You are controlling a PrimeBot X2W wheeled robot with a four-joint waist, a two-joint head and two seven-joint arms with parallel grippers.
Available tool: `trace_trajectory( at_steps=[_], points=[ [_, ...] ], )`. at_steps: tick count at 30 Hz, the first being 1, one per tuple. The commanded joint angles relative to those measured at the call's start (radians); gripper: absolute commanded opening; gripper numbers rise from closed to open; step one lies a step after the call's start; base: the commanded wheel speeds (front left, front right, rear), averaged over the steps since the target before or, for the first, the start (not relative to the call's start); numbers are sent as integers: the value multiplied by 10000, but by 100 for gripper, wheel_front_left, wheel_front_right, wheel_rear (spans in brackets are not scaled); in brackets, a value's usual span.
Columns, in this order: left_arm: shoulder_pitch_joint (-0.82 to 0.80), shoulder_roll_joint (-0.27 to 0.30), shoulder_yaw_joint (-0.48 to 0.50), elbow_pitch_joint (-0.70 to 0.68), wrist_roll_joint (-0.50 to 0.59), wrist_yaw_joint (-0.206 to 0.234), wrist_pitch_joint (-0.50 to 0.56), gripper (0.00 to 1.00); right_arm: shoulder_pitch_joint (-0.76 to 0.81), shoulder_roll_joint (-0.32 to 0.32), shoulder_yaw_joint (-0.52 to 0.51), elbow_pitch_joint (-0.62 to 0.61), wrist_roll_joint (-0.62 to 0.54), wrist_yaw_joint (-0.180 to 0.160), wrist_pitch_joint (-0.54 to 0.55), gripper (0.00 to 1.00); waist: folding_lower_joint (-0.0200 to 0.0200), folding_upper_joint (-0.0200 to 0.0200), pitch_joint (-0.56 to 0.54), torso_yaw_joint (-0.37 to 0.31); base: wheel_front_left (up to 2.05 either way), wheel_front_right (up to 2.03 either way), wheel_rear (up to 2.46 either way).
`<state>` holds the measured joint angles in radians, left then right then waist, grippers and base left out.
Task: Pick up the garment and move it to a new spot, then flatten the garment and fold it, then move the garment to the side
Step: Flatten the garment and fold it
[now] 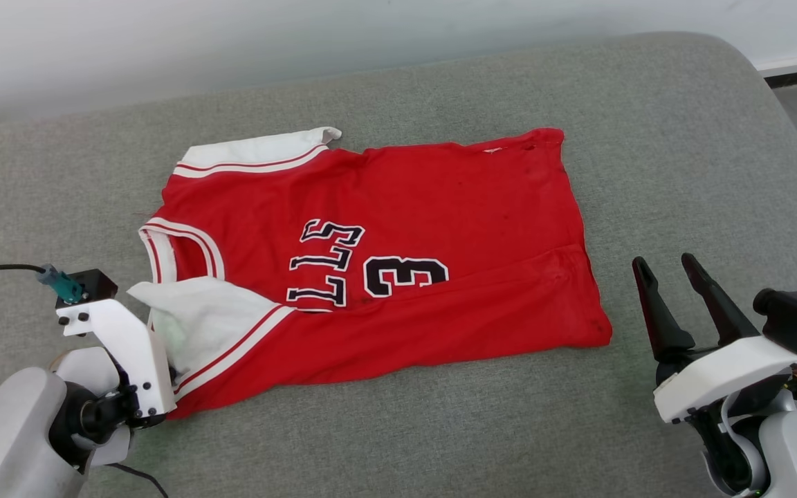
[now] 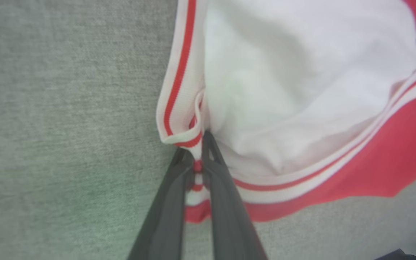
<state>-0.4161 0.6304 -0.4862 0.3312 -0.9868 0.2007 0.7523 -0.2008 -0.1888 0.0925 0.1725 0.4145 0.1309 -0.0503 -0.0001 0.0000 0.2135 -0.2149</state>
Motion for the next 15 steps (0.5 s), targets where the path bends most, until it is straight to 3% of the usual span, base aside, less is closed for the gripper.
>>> trace_trajectory(
  at_steps=[1,5,15],
  points=[
    [295,-408,-241,186,-37,-108,-106,0,-112,-69,-51,64,112,-3,110,100,1,0,-23,36,0,0,0],
    [161,-379,7,14,124,-114,-766,0,-190,-227,-176,314,431,-3,955,100,1,0,-152,197,0,0,0],
    [-127,-152,426,-1269,511,105,-1795,0,-889,-811,85,1597,1286,-3,4930,100,1,0,-107,839,0,0,0]
  ],
)
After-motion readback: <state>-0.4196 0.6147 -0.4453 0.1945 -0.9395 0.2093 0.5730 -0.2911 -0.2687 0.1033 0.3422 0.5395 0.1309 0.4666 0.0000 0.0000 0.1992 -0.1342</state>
